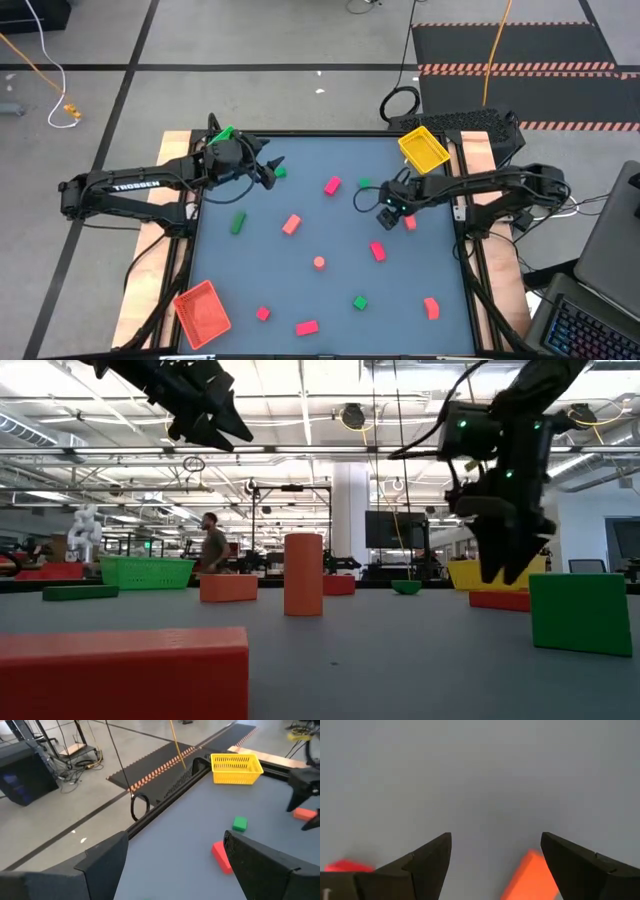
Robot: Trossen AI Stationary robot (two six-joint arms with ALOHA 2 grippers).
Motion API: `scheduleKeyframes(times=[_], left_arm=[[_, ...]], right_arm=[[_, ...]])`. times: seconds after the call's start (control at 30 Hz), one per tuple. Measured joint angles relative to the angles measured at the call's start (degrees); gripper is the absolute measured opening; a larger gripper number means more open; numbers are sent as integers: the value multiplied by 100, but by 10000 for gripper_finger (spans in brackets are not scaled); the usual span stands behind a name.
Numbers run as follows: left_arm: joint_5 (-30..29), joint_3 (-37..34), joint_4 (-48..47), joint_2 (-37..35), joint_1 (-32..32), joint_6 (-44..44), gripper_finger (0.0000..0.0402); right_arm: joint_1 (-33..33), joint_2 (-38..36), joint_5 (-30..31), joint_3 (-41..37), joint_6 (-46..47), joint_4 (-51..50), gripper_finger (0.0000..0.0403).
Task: Sort & place blocks by color
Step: Put the orange block into the orange bin
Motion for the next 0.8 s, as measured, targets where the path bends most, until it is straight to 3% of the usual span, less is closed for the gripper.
scheduleKeyframes(times=[0.33,0.67,0.8], left_arm=[[-4,0,5,0,-78,-122,331],[-3,0,59,0,-81,-92,331],[-4,0,114,0,-81,-64,331]], right_arm=[[415,-410,33,-60,1004,-1155,299],[425,-347,51,-621,892,-638,296],[421,-366,82,-911,772,-546,268]])
